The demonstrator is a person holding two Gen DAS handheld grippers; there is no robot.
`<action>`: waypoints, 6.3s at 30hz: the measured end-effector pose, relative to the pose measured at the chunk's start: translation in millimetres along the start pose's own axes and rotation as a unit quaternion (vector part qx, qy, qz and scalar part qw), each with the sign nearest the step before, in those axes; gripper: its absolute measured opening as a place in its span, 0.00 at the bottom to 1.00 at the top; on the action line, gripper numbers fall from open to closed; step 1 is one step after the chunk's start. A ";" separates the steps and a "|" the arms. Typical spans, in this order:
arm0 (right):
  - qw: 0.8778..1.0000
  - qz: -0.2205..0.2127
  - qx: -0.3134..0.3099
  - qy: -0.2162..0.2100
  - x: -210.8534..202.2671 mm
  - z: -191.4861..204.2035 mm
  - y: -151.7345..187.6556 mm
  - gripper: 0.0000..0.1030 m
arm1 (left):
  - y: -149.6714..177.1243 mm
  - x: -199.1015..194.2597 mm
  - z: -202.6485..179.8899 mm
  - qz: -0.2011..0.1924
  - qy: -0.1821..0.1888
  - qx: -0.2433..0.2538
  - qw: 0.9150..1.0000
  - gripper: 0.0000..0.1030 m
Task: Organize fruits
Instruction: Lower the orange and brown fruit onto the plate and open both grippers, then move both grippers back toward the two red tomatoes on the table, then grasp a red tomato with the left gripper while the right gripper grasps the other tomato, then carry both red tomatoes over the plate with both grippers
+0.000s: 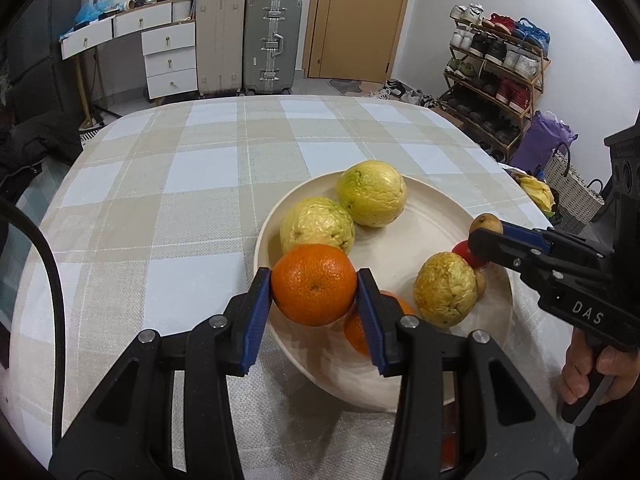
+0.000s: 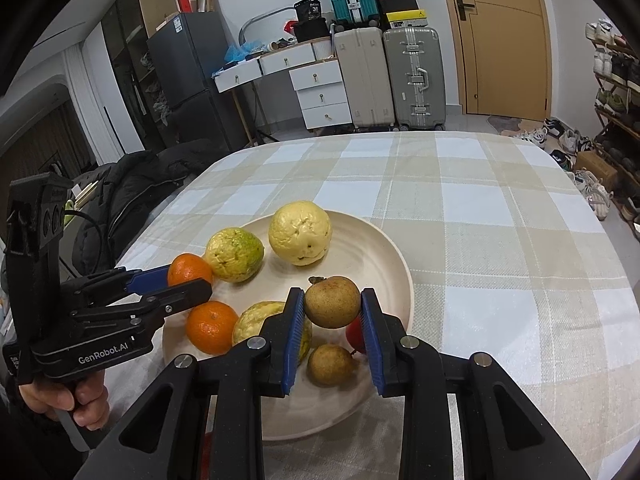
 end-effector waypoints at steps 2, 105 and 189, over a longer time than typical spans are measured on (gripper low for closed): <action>1.000 0.001 0.001 0.002 1.6 -0.7 -0.5 0.28 | 0.2 0.2 0.2 0.000 0.000 0.001 1.000 0.38; 0.996 0.063 -0.056 0.022 -36.1 4.2 77.4 1.00 | 108.9 -42.6 -77.5 0.060 0.078 0.122 0.988 0.30; 0.996 0.011 -0.069 -0.047 -49.0 36.3 66.4 0.30 | 77.6 -70.9 -43.7 -0.015 0.075 0.042 0.996 0.29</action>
Point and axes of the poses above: each gripper's, at about its wrist camera, not at the fingertips, and x roughly the way its jaws point, z to its left, y to its underside, the point moved 1 cm from there along x, roughly the way its jaws point, and after that the axes turned 7 degrees about z, right-handed, at the moved point
